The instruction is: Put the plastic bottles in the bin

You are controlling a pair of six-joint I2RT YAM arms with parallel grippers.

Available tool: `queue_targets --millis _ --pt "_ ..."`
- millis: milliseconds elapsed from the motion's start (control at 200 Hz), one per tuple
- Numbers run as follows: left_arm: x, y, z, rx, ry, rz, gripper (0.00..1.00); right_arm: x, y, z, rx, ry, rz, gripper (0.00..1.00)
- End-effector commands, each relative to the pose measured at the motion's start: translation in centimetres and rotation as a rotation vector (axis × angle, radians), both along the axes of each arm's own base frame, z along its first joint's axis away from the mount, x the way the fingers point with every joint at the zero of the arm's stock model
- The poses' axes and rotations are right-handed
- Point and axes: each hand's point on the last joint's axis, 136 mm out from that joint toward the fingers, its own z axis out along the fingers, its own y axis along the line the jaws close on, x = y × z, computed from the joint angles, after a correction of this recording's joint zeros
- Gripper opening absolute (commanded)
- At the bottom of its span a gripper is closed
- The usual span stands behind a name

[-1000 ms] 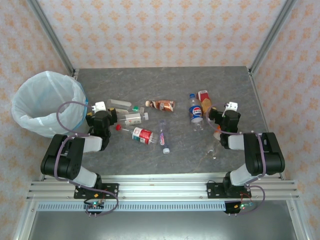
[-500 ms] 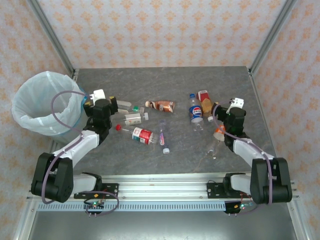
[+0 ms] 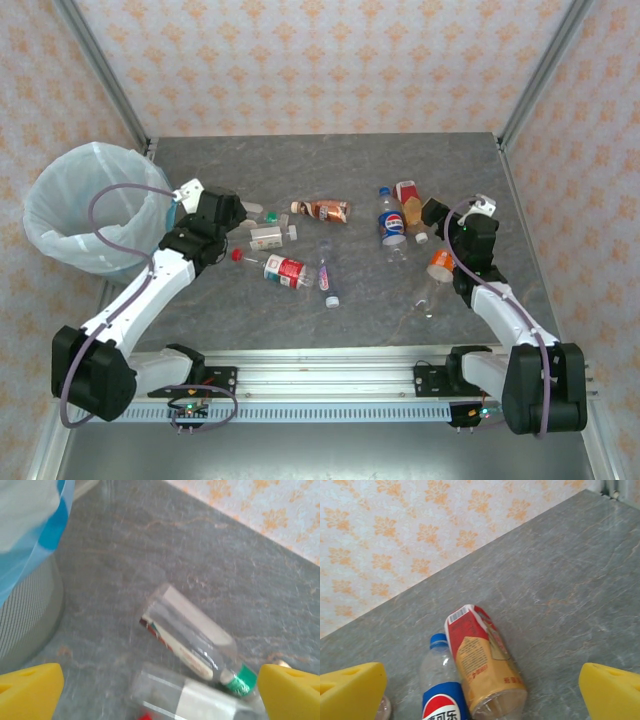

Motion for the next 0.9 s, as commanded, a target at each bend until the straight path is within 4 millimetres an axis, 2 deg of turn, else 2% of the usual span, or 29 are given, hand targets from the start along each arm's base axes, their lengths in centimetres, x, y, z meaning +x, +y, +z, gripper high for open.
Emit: queue_targets --millis 0,205,360,550,681,896 --pt "-4.5 -0.4 -1.2 -0.094 0.149 0.032 1.00 0.1 1.0 1.5 0.060 -0.036 0.036 0.99" --pt "-7.7 -2.0 -3.6 -0.247 0.189 0.064 1.00 -0.3 1.2 1.4 0.097 -0.046 0.040 0.99" --pt "-8.5 -4.6 -5.1 -0.379 0.184 0.044 1.00 -0.6 1.9 0.8 0.140 -0.039 0.071 0.99" --pt "-9.4 -7.6 -7.1 -0.433 0.255 -0.004 1.00 -1.1 2.8 0.4 0.143 -0.016 0.120 0.99" --pt "-8.9 -8.5 -8.5 -0.446 0.234 -0.002 1.00 -0.7 3.0 0.5 0.178 -0.051 0.122 0.99" --pt "-7.8 -10.6 -9.5 -0.452 0.297 -0.003 1.00 -0.3 4.1 1.3 0.163 -0.034 0.180 0.99"
